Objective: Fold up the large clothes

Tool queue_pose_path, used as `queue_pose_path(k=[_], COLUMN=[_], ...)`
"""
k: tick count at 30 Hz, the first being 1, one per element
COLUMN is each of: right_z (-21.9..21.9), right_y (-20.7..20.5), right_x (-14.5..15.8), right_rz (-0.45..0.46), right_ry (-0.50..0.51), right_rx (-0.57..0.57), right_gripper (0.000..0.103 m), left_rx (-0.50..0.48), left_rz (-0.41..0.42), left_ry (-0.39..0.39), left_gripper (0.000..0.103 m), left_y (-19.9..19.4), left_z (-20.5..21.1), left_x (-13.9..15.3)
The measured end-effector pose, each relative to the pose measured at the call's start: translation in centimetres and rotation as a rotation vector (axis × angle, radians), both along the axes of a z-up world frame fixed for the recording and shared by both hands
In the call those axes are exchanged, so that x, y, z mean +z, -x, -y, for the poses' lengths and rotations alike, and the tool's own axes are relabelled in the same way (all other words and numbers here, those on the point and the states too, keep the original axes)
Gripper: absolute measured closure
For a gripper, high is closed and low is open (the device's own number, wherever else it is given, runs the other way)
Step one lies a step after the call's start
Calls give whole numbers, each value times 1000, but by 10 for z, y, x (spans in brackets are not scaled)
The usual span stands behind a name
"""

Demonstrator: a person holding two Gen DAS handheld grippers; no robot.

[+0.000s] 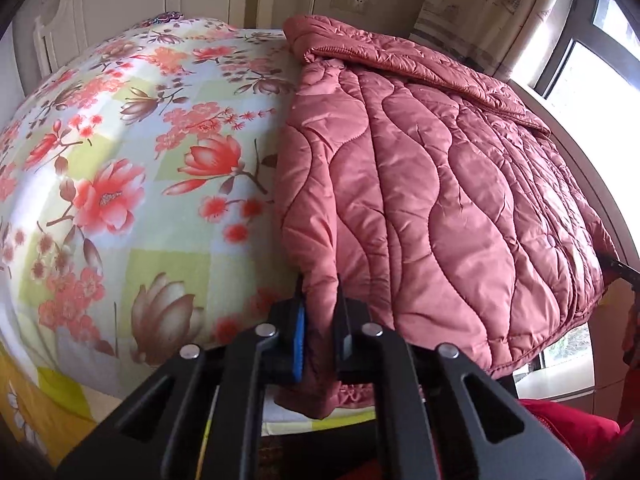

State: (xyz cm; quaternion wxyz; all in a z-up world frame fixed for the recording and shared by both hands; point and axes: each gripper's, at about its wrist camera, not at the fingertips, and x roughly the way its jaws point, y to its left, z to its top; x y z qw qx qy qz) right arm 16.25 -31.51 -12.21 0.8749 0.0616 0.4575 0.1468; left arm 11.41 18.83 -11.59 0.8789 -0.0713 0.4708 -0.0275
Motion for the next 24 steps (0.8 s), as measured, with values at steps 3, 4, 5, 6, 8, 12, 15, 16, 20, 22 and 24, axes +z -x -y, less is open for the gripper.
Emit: queue_pose_path(k=[3, 4, 5, 6, 8, 12, 15, 16, 20, 22, 24], right_z=[2, 3, 4, 6, 7, 10, 13, 14, 14, 12, 10], right_y=[2, 3, 3, 5, 9, 17, 28, 33, 48, 55, 65], right_x=[0, 0, 0, 1, 3, 12, 24, 28, 43, 46, 49], right_rz=[3, 3, 4, 6, 13, 31, 61, 72, 124, 137, 151], right_ry=[-6, -12, -16, -20, -35, -86, -144, -167, -188, -193, -216], right_rx=[-11, -20, -24, -29, -36, -41, -40, -37, -32, -28, -21], right_gripper=[82, 82, 82, 82, 83, 84, 85, 85, 85, 85, 85], left_rx=[4, 5, 10, 21, 32, 40, 37, 33, 8, 7, 5], left_rz=[-9, -13, -17, -22, -17, 22, 65, 77, 126, 145, 149], left_ry=[28, 41, 56, 81, 93, 143, 196, 203, 215, 212, 235], left_gripper=[96, 97, 97, 97, 97, 97, 97, 97, 97, 97, 97], left_y=[4, 7, 8, 11, 13, 25, 34, 36, 47, 55, 63], left_z=[-1, -2, -3, -5, -8, -11, -16, -16, -17, -18, -20], left_x=[1, 2, 3, 5, 8, 25, 45, 50, 70, 75, 77])
